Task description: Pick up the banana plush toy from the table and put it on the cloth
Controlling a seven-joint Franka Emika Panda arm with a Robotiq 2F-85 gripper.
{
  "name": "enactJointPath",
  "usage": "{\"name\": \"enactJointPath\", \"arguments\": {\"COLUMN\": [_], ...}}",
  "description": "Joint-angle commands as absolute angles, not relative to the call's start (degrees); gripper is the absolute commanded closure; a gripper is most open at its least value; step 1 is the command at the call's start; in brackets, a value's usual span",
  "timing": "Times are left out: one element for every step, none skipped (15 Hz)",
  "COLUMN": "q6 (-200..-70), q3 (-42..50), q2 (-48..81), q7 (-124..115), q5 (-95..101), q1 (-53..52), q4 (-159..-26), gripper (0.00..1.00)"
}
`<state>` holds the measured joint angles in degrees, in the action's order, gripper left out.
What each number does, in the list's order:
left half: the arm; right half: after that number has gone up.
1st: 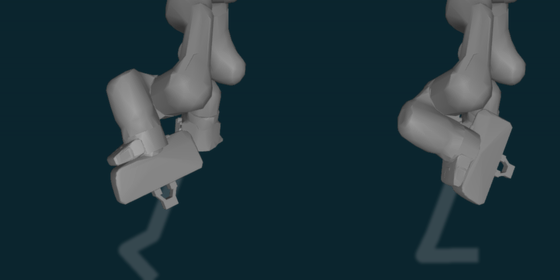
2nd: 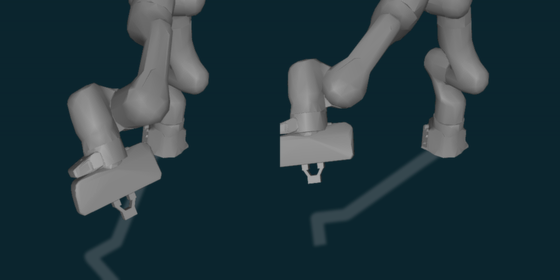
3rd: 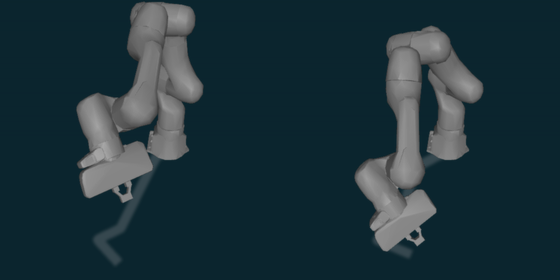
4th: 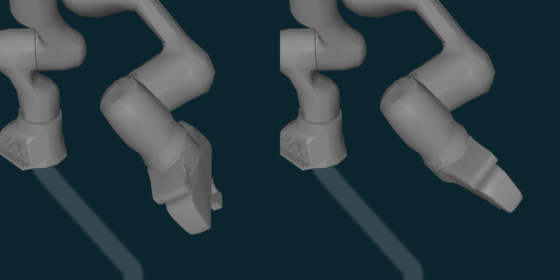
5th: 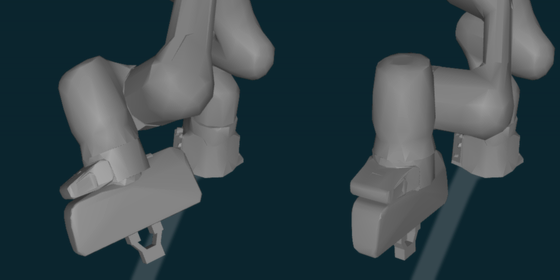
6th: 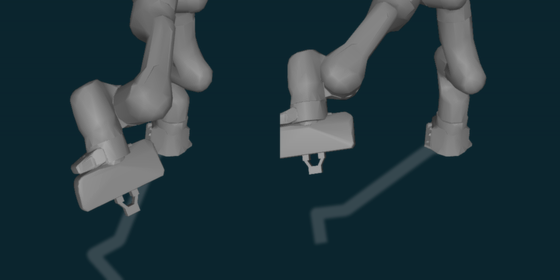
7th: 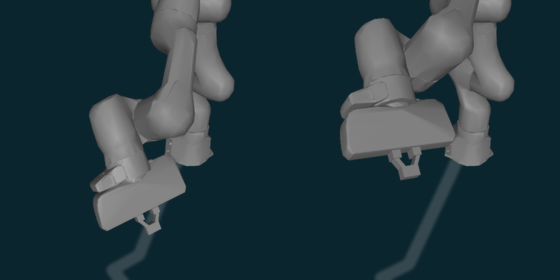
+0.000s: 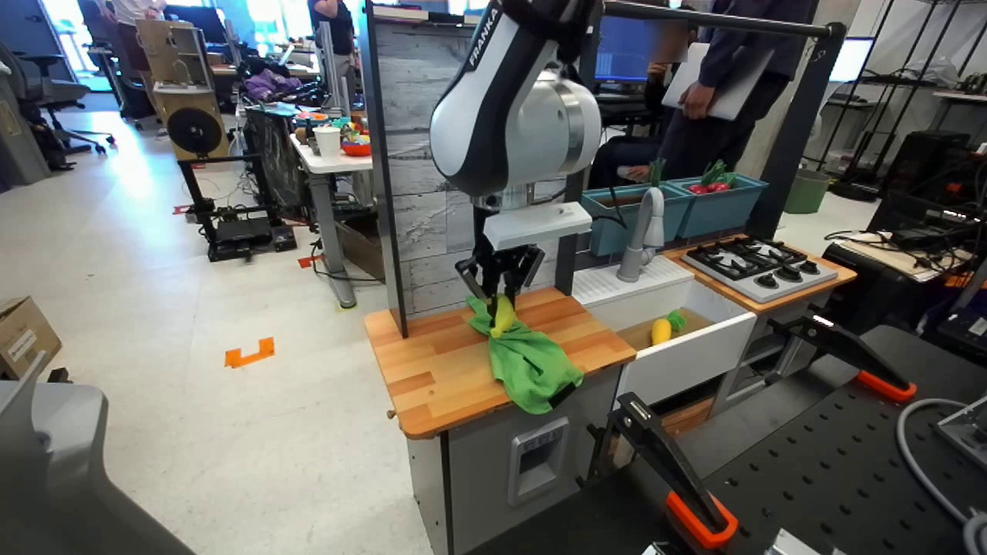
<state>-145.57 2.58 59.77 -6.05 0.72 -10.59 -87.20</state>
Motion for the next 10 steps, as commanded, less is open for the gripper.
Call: {"name": "enactJointPath", "arguments": {"q6": [-142.1, -141.5, -140.4, -139.4, -138.5, -137.4, -136.5, -135.8, -135.0, -134.4], "q3": [3.4, 3.6, 3.9, 4.1, 4.3, 4.5, 4.8, 4.9, 5.1, 5.2], "q2": [65.0, 66.3, 67.8, 69.0, 70.2, 71.6, 72.8, 73.7, 74.7, 75.4], "q7": [-7.0, -7.0, -7.1, -7.2, -7.2, -7.3, -7.4, -7.5, -7.5, -7.5], "q5": [2.8, 2.9, 3.0, 3.1, 3.1, 3.2, 3.2, 3.2, 3.2, 3.3], "q1": [-10.9, -10.8, -10.8, -10.7, -10.6, -10.6, -10.5, -10.5, -10.4, -10.3], "q4": [-80.0, -78.4, -76.7, -75.1, -73.6, -71.9, -70.3, -68.9, -67.6, -66.5], "gripper": [0.93, 0.93, 0.93, 0.93, 0.93, 0.93, 0.93, 0.93, 0.93, 0.93]}}
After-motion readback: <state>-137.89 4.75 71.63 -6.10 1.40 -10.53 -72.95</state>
